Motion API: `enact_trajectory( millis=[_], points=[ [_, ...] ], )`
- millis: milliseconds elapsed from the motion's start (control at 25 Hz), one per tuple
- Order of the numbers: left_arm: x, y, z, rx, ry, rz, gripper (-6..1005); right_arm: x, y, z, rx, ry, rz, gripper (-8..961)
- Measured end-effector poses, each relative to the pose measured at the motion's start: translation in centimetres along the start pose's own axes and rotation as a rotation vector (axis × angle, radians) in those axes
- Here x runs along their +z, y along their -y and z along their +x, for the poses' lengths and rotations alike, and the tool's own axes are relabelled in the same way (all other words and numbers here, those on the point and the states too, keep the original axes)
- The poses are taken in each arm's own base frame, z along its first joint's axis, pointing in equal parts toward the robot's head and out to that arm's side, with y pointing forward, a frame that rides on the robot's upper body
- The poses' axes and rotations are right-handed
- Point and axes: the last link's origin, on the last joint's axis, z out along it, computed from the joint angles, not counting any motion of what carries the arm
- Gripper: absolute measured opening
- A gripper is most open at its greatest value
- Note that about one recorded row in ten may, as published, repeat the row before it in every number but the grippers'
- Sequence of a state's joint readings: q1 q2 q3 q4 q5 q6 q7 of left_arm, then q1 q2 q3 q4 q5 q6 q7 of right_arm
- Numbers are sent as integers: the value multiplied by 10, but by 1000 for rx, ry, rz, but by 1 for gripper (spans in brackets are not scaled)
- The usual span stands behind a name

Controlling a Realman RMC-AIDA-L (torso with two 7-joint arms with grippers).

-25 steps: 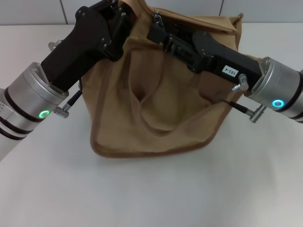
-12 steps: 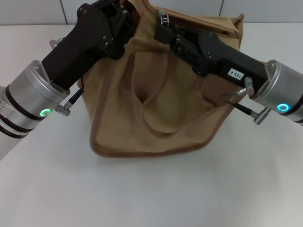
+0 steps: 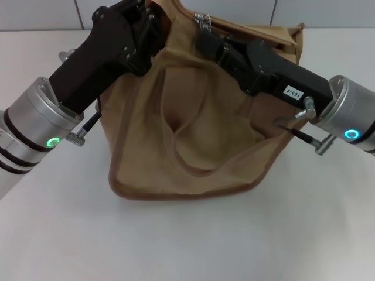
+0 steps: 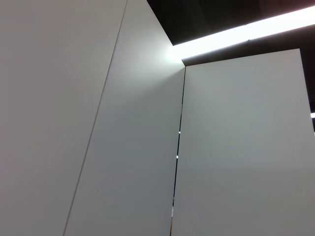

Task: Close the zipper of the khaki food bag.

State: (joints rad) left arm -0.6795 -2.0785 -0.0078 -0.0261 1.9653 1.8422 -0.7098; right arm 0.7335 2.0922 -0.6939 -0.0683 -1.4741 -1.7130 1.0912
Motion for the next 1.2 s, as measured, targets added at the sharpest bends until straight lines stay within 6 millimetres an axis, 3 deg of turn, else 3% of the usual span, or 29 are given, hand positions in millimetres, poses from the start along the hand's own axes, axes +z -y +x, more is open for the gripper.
enact_trajectory(
  millis=[360,920,1200],
  points=[
    [-10,1,1,5,-3,35,123,-26,2,2,-9,10,67,2],
    [-17,4,2,14,-3,73,142,-100,4,-1,-49,61,291,1],
    [-24,5,2,15,-2,98,151,-122,5,-4,-63,121,393,-2]
  ],
)
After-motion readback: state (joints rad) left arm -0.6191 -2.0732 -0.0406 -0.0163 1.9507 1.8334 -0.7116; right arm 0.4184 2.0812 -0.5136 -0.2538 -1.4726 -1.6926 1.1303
